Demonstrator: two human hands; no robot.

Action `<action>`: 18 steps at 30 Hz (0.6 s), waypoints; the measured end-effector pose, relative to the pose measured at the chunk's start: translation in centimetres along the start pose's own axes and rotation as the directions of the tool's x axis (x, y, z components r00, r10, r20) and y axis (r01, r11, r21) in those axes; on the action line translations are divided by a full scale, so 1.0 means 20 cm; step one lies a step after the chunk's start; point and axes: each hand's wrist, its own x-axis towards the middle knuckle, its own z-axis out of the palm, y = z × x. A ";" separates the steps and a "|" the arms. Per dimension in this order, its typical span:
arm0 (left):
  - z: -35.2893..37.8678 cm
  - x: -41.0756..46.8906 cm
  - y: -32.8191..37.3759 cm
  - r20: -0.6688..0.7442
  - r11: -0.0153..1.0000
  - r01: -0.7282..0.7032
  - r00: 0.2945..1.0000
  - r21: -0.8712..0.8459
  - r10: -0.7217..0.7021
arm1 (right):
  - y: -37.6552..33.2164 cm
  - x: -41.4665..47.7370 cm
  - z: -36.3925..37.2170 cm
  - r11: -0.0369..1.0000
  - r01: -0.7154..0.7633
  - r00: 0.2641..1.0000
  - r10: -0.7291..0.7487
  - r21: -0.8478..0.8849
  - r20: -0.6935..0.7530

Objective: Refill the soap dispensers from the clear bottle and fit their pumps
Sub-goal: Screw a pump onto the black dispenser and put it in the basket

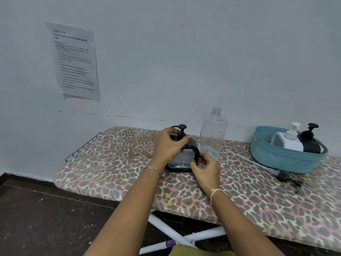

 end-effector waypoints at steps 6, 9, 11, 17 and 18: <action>0.02 0.00 0.00 -0.014 0.999 -0.015 1.000 0.036 0.016 | 0.01 0.00 0.00 0.999 0.030 1.000 -0.031 -0.039 -0.003; 0.04 0.00 -0.02 -0.101 0.991 0.011 0.995 0.131 0.003 | 0.02 0.00 0.00 0.998 0.046 0.999 -0.046 -0.040 -0.008; 0.04 0.00 -0.03 -0.116 0.991 0.017 0.993 0.134 -0.001 | 0.02 0.00 0.00 0.998 0.050 0.999 -0.050 -0.039 -0.008; 0.04 0.00 -0.04 -0.079 0.991 0.017 0.997 0.132 -0.007 | 0.02 0.01 0.00 0.999 0.043 0.999 -0.043 -0.023 -0.001; 0.04 0.00 -0.03 -0.085 0.990 0.019 0.996 0.142 -0.007 | 0.02 0.01 0.00 0.999 0.043 0.999 -0.043 -0.023 -0.002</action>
